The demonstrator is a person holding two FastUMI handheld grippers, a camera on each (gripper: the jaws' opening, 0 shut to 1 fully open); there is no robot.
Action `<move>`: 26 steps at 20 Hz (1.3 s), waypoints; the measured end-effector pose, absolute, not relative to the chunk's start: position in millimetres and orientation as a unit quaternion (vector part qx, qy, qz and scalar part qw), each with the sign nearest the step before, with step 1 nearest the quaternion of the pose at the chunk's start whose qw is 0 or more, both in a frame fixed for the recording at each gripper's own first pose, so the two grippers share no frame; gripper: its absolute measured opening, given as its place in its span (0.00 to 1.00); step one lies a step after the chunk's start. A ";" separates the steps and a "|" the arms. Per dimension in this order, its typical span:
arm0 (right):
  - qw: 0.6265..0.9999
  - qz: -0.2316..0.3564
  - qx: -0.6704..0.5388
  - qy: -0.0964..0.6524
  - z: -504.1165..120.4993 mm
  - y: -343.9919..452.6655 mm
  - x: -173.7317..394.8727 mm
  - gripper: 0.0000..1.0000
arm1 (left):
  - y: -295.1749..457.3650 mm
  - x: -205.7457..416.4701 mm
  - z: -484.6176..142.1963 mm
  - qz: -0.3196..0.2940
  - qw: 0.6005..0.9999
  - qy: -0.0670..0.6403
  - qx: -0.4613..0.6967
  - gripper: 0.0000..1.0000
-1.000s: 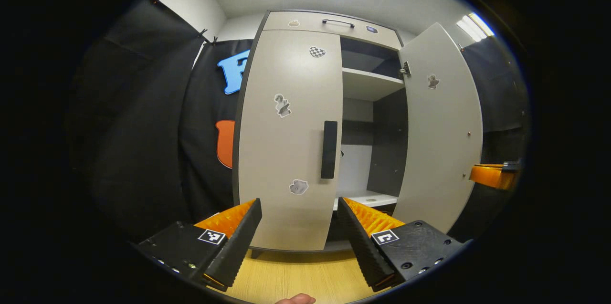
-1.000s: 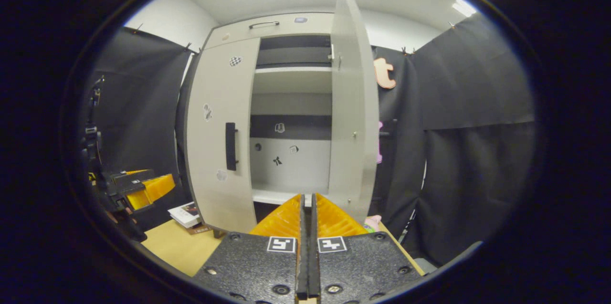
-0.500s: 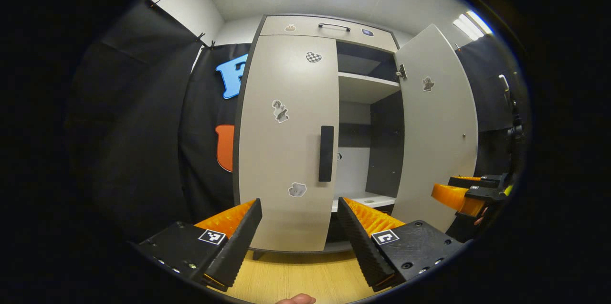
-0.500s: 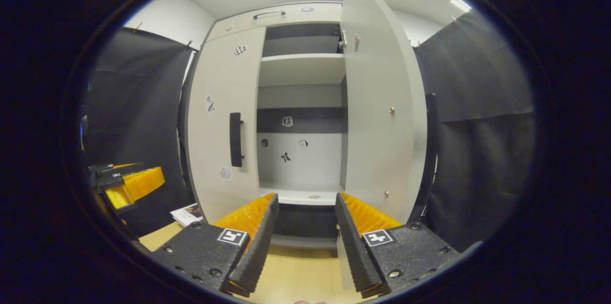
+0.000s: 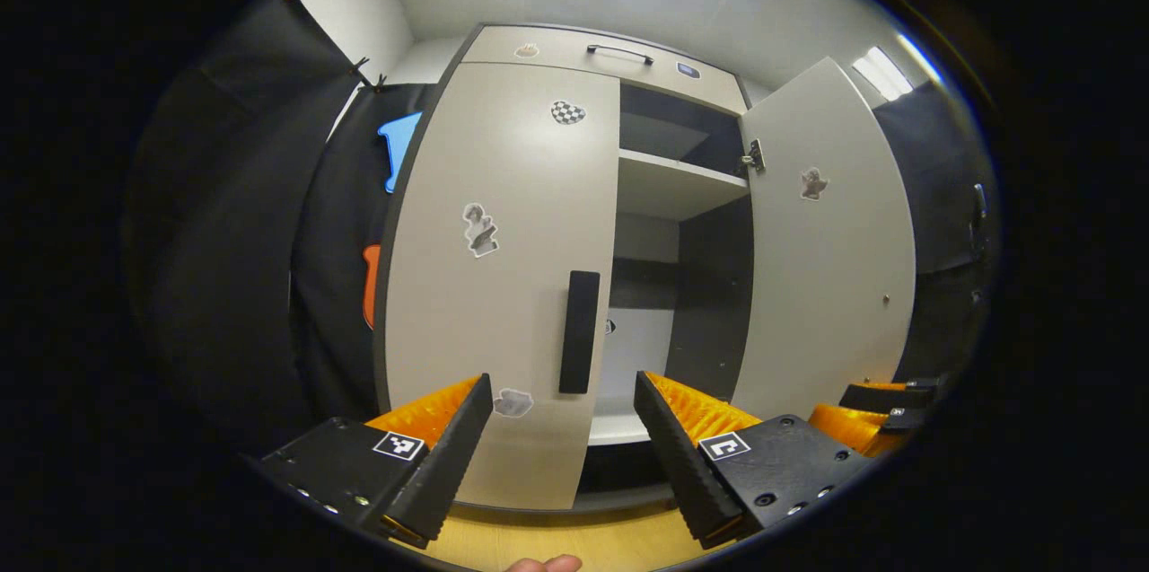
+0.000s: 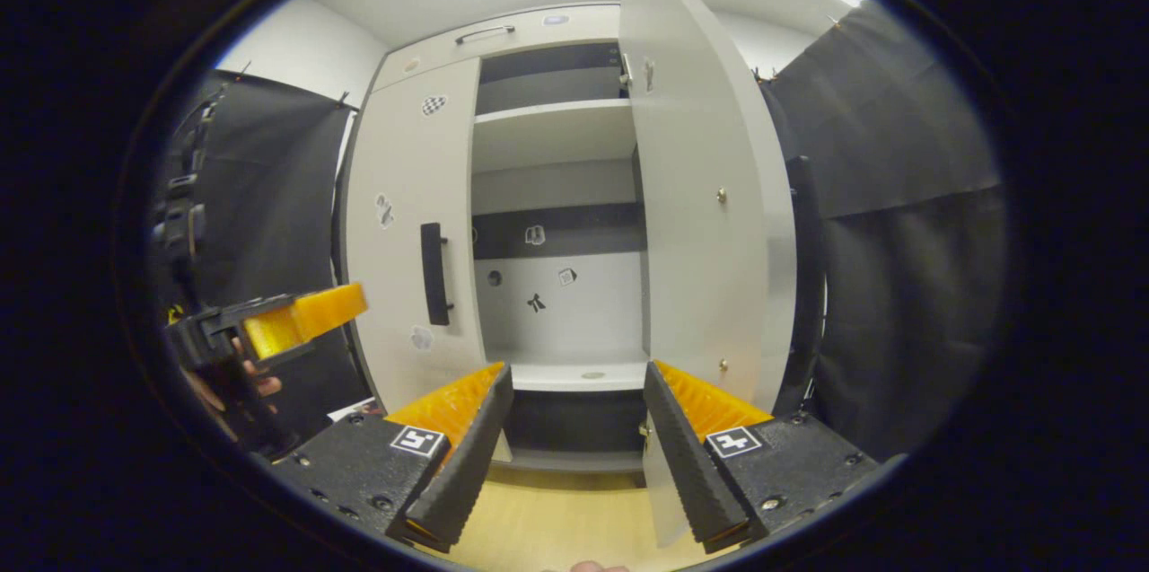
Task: Open the right door of the double-door shoe cabinet with the right hand, and open the left door with the left hand.
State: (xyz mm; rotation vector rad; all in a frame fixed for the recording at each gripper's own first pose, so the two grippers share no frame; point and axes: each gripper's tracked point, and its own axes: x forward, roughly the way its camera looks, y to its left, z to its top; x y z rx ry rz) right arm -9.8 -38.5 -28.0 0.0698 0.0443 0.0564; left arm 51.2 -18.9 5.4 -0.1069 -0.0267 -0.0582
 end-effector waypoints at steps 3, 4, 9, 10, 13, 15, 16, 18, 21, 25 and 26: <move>0.999 0.027 0.028 0.019 -28.1 -41.9 -13.0 0.91 | -19.0 94.2 14.3 -0.016 0.999 -0.013 -0.029 0.95; 0.999 0.026 0.028 0.020 -28.7 -44.0 -14.3 0.91 | -19.4 106.6 13.1 -0.011 1.000 -0.009 -0.015 0.95; 0.999 0.024 0.039 0.018 -26.1 -54.8 -15.8 0.91 | -36.7 154.4 1.6 -0.023 1.000 0.016 -0.010 0.95; 0.999 0.026 0.041 0.018 -26.7 -54.7 -17.5 0.91 | -37.2 163.2 1.4 -0.022 1.000 0.017 -0.015 0.95; 0.999 0.027 0.037 0.016 -26.3 -55.6 -17.1 0.91 | -32.6 180.6 0.2 -0.006 0.999 0.025 -0.018 0.95; 0.999 0.026 0.033 0.015 -27.6 -55.3 -16.2 0.91 | -29.4 188.2 -2.5 0.004 0.999 0.034 -0.022 0.95; 0.999 0.026 0.034 0.013 -27.6 -55.3 -16.7 0.91 | -28.6 190.1 -2.0 0.008 0.999 0.033 -0.022 0.95; 0.999 0.028 0.036 0.011 -27.3 -54.2 -14.7 0.91 | -26.8 188.7 -2.2 0.012 0.999 0.032 -0.018 0.92; 0.999 0.030 0.040 0.011 -27.5 -52.9 -12.1 0.91 | -25.0 189.0 -3.8 0.015 0.999 0.032 -0.008 0.88; 0.999 0.028 0.035 0.007 -27.6 -52.2 -9.7 0.91 | -25.0 189.9 -3.6 0.017 0.999 0.030 -0.002 0.88; 0.999 0.028 0.034 0.008 -28.2 -51.8 -9.7 0.91 | -24.7 190.3 -4.0 0.017 0.999 0.030 -0.002 0.88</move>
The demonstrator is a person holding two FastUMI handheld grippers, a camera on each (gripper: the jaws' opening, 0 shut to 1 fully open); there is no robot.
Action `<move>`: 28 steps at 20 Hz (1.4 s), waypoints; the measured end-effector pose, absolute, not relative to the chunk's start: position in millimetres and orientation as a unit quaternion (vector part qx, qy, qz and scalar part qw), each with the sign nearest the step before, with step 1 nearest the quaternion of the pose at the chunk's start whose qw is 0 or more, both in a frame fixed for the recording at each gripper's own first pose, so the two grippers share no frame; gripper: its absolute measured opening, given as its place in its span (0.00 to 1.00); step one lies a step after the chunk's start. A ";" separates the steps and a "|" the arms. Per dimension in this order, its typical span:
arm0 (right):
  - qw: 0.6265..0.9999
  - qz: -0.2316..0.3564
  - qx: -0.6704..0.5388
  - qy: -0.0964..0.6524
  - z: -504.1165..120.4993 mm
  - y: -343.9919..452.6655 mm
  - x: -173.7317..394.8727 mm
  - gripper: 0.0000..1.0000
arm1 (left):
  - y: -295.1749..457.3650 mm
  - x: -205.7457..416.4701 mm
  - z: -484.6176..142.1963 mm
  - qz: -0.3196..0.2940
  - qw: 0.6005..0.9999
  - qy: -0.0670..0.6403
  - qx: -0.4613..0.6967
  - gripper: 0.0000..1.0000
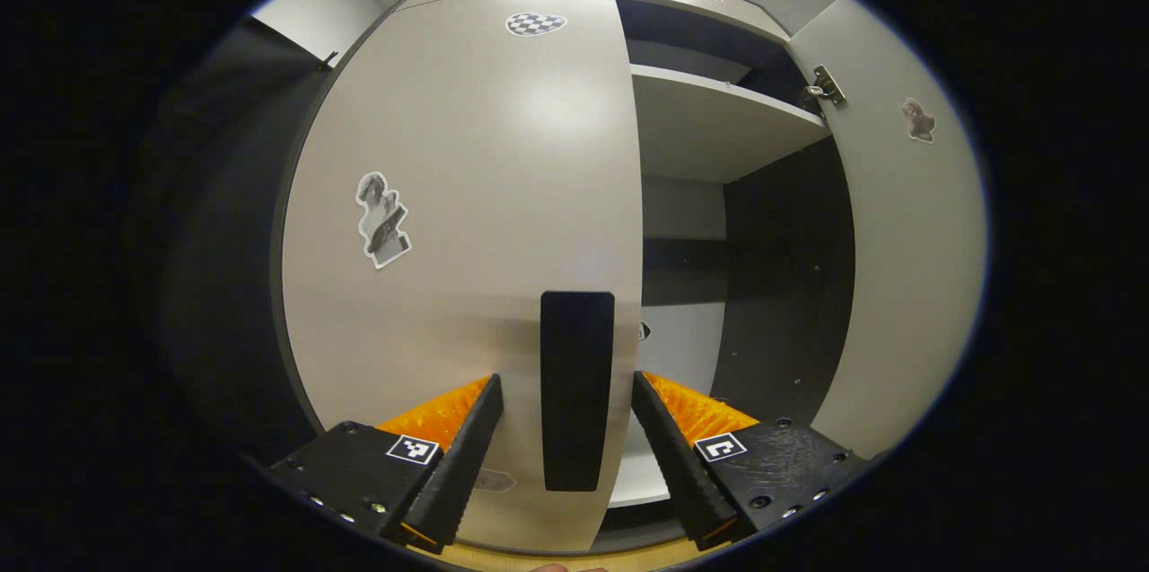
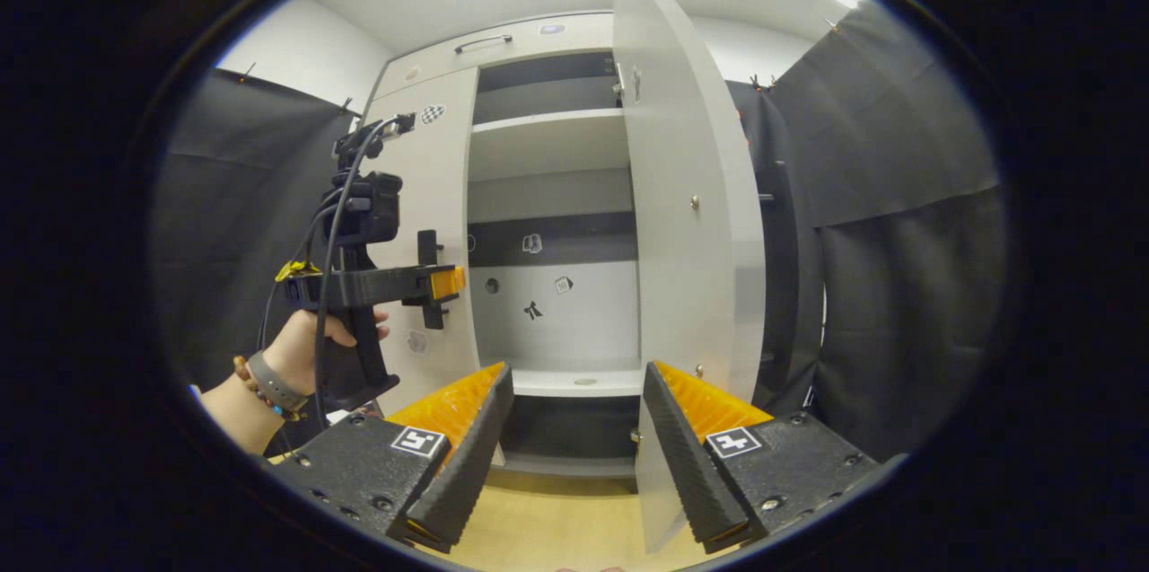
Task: Open the right door of the double-door shoe cabinet with the right hand, and open the left door with the left hand.
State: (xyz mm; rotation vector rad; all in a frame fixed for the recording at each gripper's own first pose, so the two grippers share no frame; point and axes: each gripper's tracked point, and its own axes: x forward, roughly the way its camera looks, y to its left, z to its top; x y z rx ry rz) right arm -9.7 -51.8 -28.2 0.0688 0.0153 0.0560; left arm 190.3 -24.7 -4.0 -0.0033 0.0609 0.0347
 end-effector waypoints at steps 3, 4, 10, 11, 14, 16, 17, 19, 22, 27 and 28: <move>0.999 0.031 0.041 0.011 -29.0 -50.2 -7.3 0.91 | -20.4 189.0 -3.3 0.027 0.999 0.031 -0.001 0.82; 0.999 0.031 0.042 0.012 -30.5 -50.0 -7.6 0.92 | -18.1 190.8 -5.5 0.028 0.999 0.035 -0.005 0.75; 0.999 0.031 0.040 0.015 -32.1 -48.6 -5.0 0.91 | -29.2 186.6 -7.8 0.006 0.999 0.044 -0.022 0.36; 0.999 0.031 0.040 0.015 -32.3 -47.6 -4.1 0.91 | -28.6 190.5 -9.3 0.010 0.999 0.043 -0.014 0.41; 0.999 0.032 0.039 0.018 -34.4 -45.3 -2.4 0.91 | -27.1 191.4 -9.5 0.017 0.999 0.035 -0.005 0.21; 0.998 0.035 0.039 0.018 -33.7 -43.2 -2.7 0.91 | -27.8 192.2 -7.9 0.009 0.999 0.030 -0.025 0.11; 0.998 0.036 0.038 0.018 -33.0 -42.4 -2.9 0.91 | -28.7 192.2 -8.8 0.005 0.999 0.031 -0.025 0.10; 0.999 0.035 0.034 0.017 -32.6 -43.8 -3.9 0.91 | -29.8 192.3 -9.8 -0.007 0.999 0.036 -0.021 0.05; 0.998 0.038 0.036 0.016 -30.7 -42.2 -6.5 0.91 | -29.7 190.6 -9.7 -0.010 0.999 0.038 -0.020 0.02; 0.999 0.034 0.025 0.010 -27.1 -46.4 -18.8 0.91 | -28.3 187.0 -9.1 0.005 0.999 0.035 -0.009 0.02; 0.999 0.032 0.023 0.009 -26.6 -48.3 -20.6 0.91 | -28.1 185.6 -9.6 0.007 0.999 0.037 -0.006 0.02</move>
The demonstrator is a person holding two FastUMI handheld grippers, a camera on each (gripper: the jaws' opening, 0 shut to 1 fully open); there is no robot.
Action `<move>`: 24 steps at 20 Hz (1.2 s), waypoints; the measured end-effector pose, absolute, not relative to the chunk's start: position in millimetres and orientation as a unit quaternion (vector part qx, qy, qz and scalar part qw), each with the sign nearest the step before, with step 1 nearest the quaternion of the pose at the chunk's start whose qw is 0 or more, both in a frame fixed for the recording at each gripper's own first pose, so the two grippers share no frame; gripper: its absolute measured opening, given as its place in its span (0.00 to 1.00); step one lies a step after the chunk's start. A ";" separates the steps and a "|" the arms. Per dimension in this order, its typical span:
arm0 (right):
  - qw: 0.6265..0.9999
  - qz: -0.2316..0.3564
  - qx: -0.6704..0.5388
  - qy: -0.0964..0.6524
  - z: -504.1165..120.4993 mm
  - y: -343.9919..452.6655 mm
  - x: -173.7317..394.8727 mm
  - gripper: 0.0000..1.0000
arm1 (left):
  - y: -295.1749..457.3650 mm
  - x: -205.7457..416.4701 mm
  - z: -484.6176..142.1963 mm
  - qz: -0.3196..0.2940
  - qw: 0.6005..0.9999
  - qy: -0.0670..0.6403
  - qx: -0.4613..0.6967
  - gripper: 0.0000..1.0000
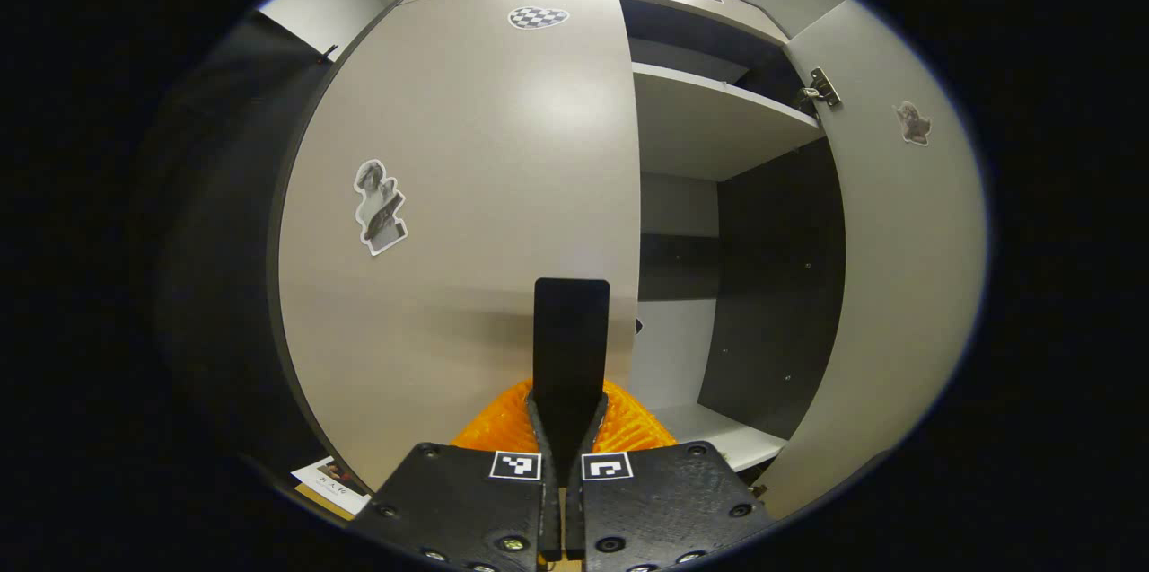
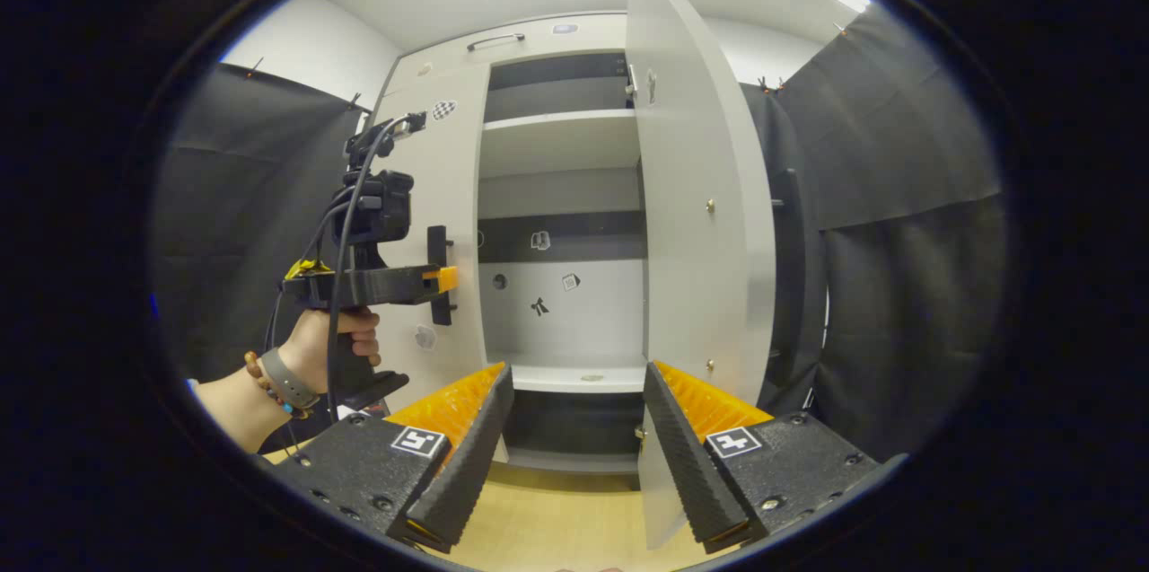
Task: Open the right door of the double-door shoe cabinet with the right hand, and open the left door with the left hand.
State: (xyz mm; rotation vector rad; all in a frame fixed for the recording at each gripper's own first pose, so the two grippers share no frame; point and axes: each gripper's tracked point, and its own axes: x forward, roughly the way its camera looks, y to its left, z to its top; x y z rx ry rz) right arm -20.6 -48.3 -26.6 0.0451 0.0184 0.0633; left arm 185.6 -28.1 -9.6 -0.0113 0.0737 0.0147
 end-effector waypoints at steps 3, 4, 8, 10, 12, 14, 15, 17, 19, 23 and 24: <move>0.999 0.029 0.024 0.006 -24.7 -52.4 -26.6 0.91 | -29.5 175.0 -7.3 -0.006 0.999 0.047 -0.008 0.02; 0.999 0.027 0.026 0.005 -24.1 -53.2 -29.4 0.91 | -29.9 170.3 -6.4 -0.012 0.999 0.052 -0.010 0.02; 0.999 0.029 0.030 0.005 -26.6 -47.8 -35.4 0.91 | -27.6 145.5 -1.9 -0.034 0.998 0.055 -0.009 0.02; 0.999 0.029 0.030 0.008 -27.8 -45.8 -36.2 0.91 | -23.2 134.5 -2.3 -0.037 0.998 0.057 -0.010 0.02; 0.999 0.032 0.033 0.009 -29.1 -41.9 -38.0 0.91 | -18.5 126.1 -1.4 -0.039 0.998 0.056 -0.011 0.02; 0.999 0.034 0.032 0.009 -30.5 -39.7 -37.8 0.91 | -13.6 118.5 -0.4 -0.041 0.998 0.052 -0.008 0.02; 0.999 0.032 0.031 0.009 -30.5 -39.5 -37.9 0.91 | -11.3 115.1 0.6 -0.041 0.998 0.051 -0.007 0.02; 0.999 0.032 0.032 0.011 -33.4 -38.5 -35.6 0.91 | -5.2 107.1 1.2 -0.039 0.998 0.048 -0.005 0.02; 0.999 0.031 0.035 0.013 -35.7 -38.5 -32.5 0.91 | 0.9 100.3 3.2 -0.035 0.999 0.042 -0.006 0.02; 0.998 0.040 0.046 0.020 -39.0 -30.4 -26.0 0.91 | 12.4 89.0 3.8 -0.022 0.999 0.037 -0.011 0.02; 0.998 0.041 0.044 0.020 -39.8 -29.3 -25.0 0.91 | 16.6 84.8 4.3 -0.019 0.999 0.037 -0.006 0.02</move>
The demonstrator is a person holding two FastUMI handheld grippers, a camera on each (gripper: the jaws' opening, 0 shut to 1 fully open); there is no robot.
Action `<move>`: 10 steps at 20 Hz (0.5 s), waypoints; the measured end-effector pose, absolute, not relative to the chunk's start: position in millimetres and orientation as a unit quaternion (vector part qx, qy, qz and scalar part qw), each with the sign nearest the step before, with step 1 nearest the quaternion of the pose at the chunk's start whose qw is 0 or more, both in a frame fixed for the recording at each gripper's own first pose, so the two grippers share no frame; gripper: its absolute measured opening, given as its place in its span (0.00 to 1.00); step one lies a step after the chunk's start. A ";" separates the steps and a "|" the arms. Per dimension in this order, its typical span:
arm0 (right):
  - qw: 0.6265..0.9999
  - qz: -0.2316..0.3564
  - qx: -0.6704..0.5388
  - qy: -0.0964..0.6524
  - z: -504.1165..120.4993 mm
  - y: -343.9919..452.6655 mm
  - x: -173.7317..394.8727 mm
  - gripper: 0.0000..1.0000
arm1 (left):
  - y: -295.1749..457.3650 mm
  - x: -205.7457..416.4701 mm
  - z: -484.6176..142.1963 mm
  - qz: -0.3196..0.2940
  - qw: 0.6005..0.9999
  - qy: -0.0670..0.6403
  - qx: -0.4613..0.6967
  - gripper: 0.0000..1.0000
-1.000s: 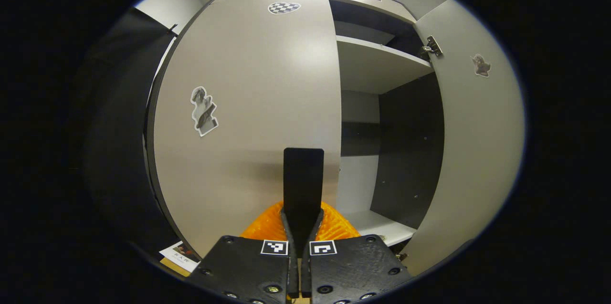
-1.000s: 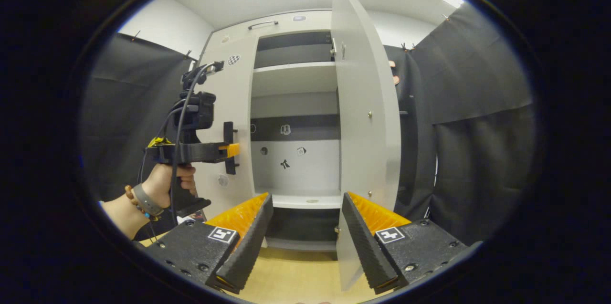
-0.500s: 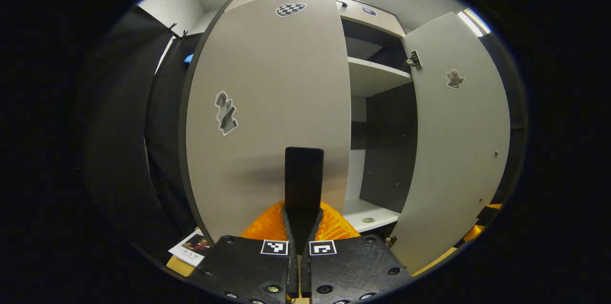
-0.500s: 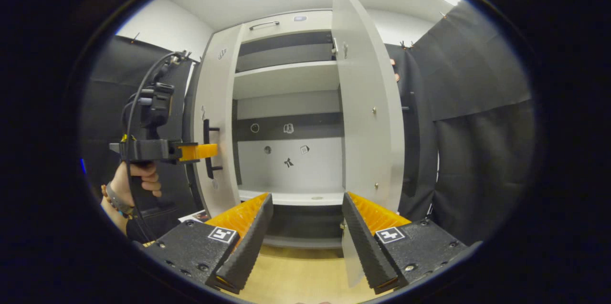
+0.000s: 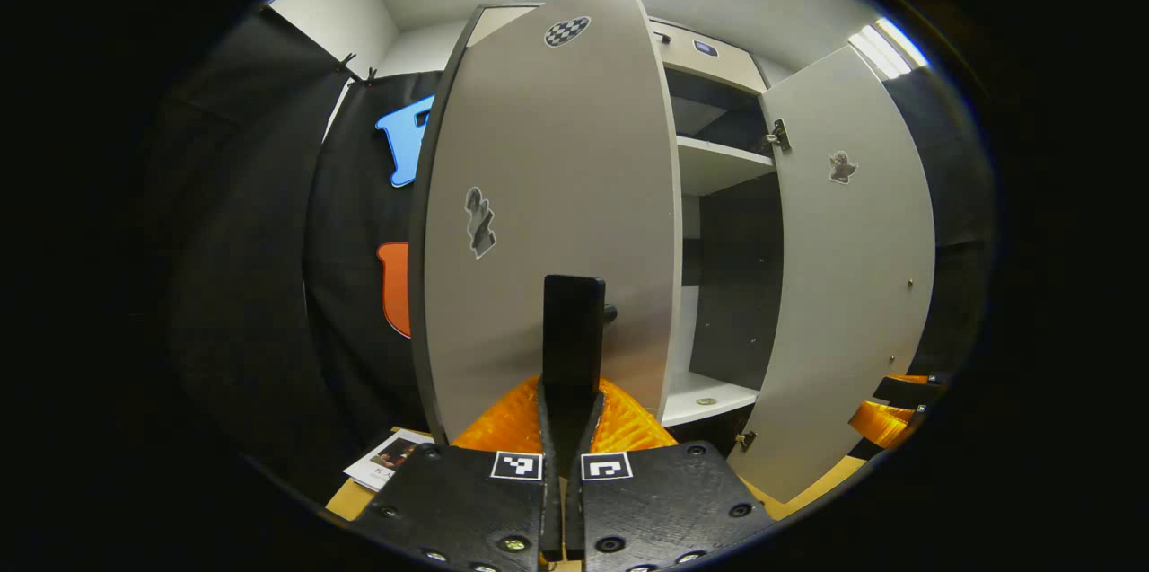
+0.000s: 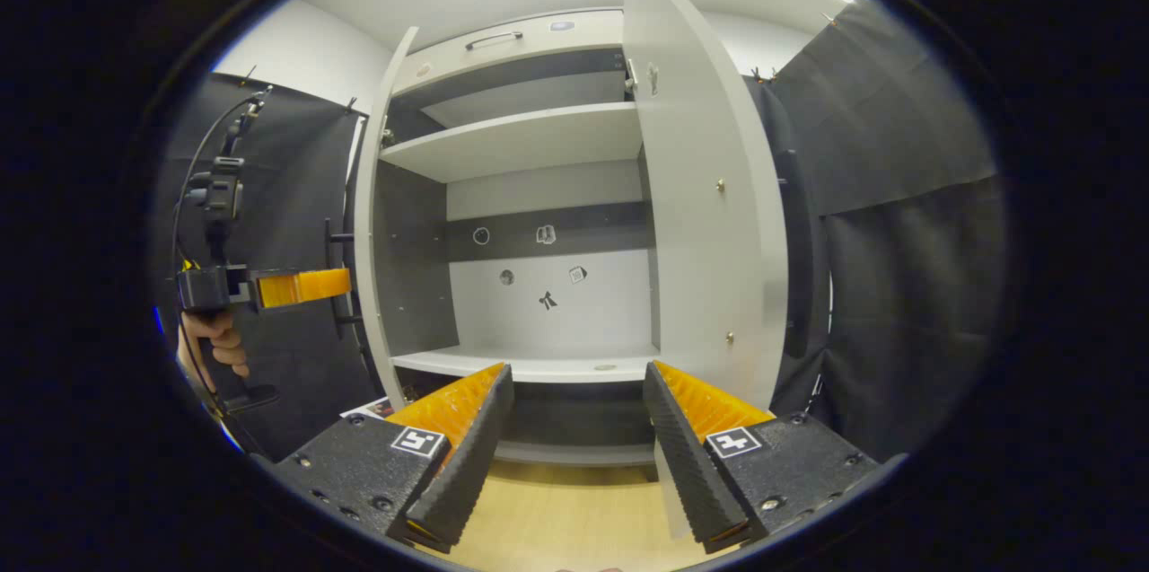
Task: Open the right door of the double-door shoe cabinet with the right hand, and open the left door with the left hand.
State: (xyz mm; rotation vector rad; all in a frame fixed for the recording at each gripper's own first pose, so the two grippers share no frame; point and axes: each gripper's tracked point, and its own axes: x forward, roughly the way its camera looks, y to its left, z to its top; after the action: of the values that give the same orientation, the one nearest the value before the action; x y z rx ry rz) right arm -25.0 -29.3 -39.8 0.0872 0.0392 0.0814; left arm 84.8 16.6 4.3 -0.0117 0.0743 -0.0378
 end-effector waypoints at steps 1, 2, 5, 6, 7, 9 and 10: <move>0.998 0.039 0.042 0.019 -39.7 -29.6 -24.3 0.91 | 22.5 81.4 5.3 -0.015 0.999 0.037 0.001 0.02; 0.998 0.038 0.041 0.019 -41.2 -29.4 -21.3 0.91 | 28.0 78.4 4.9 -0.011 0.999 0.038 0.006 0.01; 0.998 0.041 0.041 0.025 -44.8 -26.1 -15.6 0.91 | 44.1 68.4 7.3 0.004 0.999 0.036 0.015 0.01; 0.998 0.043 0.042 0.026 -45.1 -24.0 -15.2 0.91 | 49.4 66.1 7.5 0.010 0.999 0.036 0.016 0.01; 0.998 0.045 0.041 0.026 -44.0 -21.8 -13.1 0.92 | 54.1 64.4 8.4 0.015 0.999 0.035 0.016 0.01; 0.998 0.049 0.036 0.026 -43.1 -16.9 -11.1 0.91 | 62.5 59.6 7.8 0.021 0.999 0.033 0.013 0.01; 0.998 0.051 0.034 0.024 -41.8 -14.0 -9.9 0.91 | 65.2 59.1 8.5 0.022 0.999 0.032 0.012 0.01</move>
State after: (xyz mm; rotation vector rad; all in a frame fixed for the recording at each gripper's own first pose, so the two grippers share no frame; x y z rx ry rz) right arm -9.9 -14.0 -41.8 0.0681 0.0487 0.1017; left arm 59.1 65.2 8.5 0.0238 0.0643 0.0450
